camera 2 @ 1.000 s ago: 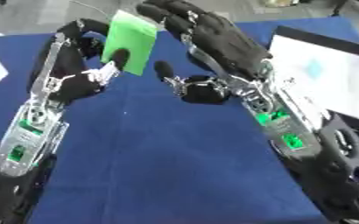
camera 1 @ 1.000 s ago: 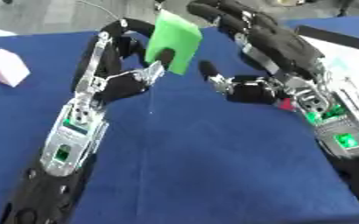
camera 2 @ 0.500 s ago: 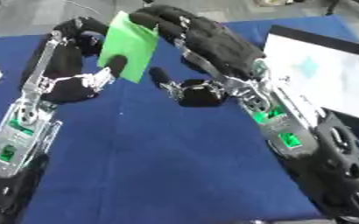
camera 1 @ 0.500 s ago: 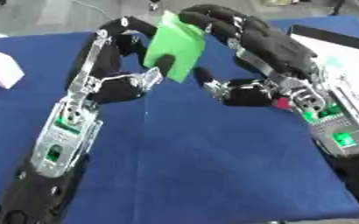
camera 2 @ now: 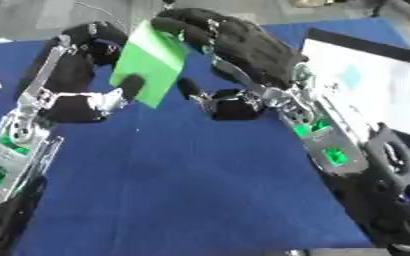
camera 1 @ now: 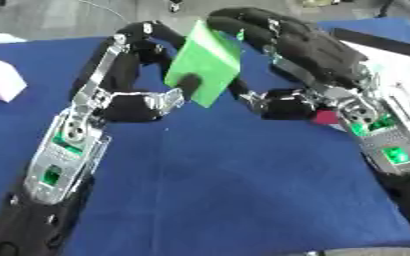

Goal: Pick up the objects with one hand, pass them to the other hand, and then place them into the box on the other side of the table.

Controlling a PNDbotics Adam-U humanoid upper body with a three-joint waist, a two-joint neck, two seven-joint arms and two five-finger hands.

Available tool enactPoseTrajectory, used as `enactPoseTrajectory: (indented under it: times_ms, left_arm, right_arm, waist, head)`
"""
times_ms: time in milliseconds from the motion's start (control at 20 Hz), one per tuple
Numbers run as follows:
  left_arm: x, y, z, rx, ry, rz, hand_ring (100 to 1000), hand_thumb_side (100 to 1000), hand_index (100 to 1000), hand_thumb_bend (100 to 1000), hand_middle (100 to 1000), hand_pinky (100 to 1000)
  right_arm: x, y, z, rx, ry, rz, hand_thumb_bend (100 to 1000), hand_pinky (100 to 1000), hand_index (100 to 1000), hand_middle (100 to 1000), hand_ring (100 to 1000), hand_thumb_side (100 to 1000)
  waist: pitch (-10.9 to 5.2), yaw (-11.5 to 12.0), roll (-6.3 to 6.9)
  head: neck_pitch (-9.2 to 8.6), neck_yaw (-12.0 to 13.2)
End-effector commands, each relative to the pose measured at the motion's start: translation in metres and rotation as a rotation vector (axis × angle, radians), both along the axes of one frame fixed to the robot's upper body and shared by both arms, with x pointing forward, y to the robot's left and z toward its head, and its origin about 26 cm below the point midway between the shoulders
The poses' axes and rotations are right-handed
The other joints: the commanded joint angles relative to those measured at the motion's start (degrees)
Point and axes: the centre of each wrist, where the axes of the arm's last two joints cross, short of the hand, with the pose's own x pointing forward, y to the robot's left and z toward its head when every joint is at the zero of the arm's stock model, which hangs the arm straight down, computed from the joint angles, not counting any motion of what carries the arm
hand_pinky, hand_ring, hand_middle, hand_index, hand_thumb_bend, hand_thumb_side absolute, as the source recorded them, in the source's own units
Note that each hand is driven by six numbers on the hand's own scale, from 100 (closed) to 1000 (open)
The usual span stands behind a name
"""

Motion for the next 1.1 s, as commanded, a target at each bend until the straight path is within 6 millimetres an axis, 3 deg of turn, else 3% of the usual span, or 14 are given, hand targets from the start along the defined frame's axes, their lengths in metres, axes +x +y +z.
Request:
enactPoseTrajectory:
  times_ms: [50,400,550,1100]
  left_arm:
    - [-0.001,0.000,0.010,0.038,-0.037,-0.024,290,100,427,206,212,497]
    - [-0.001,-0.001,0.013,0.075,-0.041,-0.039,288,100,426,272,209,495]
    - [0.001,-0.002,0.013,0.081,-0.040,-0.033,288,100,426,286,210,494]
    - [0.009,-0.012,0.014,0.076,-0.030,-0.036,291,100,426,299,211,497]
  right_arm:
    - [-0.003,-0.005,0.011,-0.004,-0.075,0.007,102,797,1000,950,943,100]
    - [-0.002,-0.008,0.012,0.008,-0.113,0.031,141,795,1000,951,937,100]
    - [-0.002,-0.009,0.012,0.013,-0.112,0.042,100,786,1000,950,942,100]
    - [-0.002,-0.016,0.015,-0.039,-0.044,0.135,100,817,1000,947,967,126]
  waist:
    - [0.15,-0.14,-0.67]
    - [0.21,-0.17,-0.74]
    - [0.21,-0.15,-0.84]
    - [0.42,-0.12,-1.50]
  head:
    - [-0.15,0.08]
    - [-0.15,0.20]
    - [-0.15,0.23]
    - [-0.15,0.51]
